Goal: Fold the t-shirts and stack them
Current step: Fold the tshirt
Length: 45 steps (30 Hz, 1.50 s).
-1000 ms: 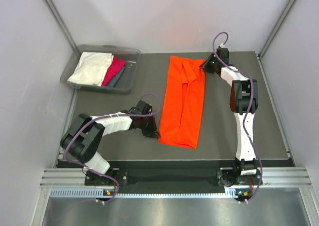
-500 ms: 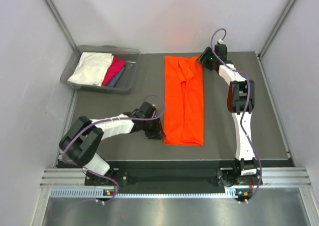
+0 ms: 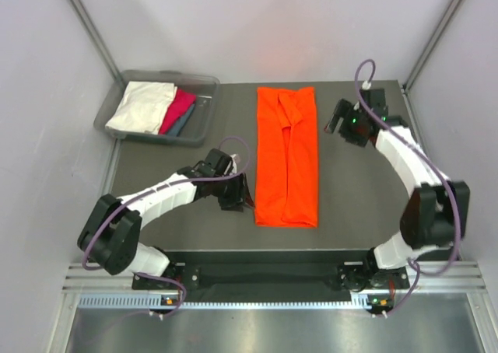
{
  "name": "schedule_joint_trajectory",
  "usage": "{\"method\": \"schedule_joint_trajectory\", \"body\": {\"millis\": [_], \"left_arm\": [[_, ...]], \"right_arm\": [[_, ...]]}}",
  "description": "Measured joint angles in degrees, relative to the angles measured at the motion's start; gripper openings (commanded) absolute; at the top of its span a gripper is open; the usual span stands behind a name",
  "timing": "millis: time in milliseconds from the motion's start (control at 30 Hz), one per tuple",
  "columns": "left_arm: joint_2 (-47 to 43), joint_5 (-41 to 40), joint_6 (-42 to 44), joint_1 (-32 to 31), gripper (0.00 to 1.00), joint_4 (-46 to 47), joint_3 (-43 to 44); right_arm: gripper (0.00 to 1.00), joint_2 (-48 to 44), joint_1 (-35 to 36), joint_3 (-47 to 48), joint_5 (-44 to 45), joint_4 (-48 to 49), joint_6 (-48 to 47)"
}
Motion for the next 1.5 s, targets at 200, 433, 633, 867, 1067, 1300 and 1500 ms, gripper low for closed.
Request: {"method": "schedule_joint_trajectory", "body": {"millis": [200, 433, 633, 867, 1067, 1300, 1500], "left_arm": [[4.76, 5.35, 0.02, 0.52, 0.54, 1.95, -0.24], [9.44, 7.61, -0.68, 0.74, 0.5, 3.39, -0.28], [11.74, 8.7, -2.43, 1.01, 0.46, 6.05, -0.68], [13.35, 9.14, -4.02, 1.07, 0.47, 6.51, -0.94], [13.35, 9.75, -4.74, 1.11, 0.49, 7.32, -1.4], [13.35, 11.32, -5.38, 1.11, 0.5, 8.96, -2.45], [13.79, 11.67, -5.4, 1.11, 0.36, 9.46, -2.78]], "right_arm": [[0.8, -20.06, 12.48, -23.58, -0.79, -1.97, 3.67], [0.78, -24.41, 23.08, -41.11, -1.16, -4.46, 10.93], [0.7, -28.04, 24.39, -45.72, -1.38, -3.87, 14.56], [0.51, -28.44, 24.39, -49.22, -3.45, 0.39, 16.26], [0.47, -28.44, 24.41, -50.53, -4.5, 2.4, 16.98], [0.42, -28.59, 24.39, -52.26, -5.73, 6.51, 17.99], [0.33, -29.31, 24.39, -53.4, -5.92, 8.33, 18.47]]}}
